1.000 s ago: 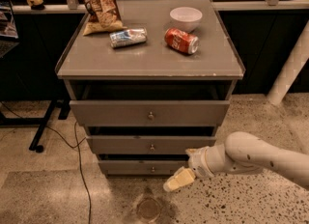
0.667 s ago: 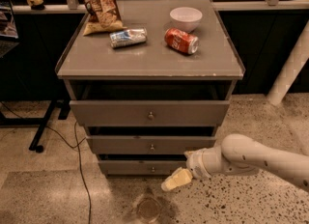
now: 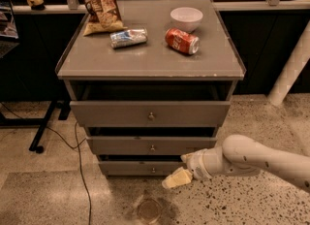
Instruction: Open bottom drawer
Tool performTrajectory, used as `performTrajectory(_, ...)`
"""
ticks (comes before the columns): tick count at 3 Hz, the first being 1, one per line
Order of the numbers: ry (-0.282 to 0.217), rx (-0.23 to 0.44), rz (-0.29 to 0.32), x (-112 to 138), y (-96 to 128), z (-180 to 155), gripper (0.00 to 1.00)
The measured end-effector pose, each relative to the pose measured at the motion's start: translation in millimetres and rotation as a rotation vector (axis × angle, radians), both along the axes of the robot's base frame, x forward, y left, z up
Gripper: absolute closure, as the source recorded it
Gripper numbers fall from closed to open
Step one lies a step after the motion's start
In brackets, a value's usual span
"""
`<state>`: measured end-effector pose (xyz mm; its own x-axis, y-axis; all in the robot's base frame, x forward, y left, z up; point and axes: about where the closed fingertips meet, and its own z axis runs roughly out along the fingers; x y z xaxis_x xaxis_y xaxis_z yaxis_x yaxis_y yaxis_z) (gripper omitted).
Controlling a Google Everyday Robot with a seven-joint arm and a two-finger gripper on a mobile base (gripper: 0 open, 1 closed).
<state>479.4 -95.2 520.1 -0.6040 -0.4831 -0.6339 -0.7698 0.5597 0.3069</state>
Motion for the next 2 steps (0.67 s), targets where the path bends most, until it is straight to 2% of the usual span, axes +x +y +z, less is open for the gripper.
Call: performTrajectory(2,0.0,0.0,0.0,0.0,0.1,-0.1,0.66)
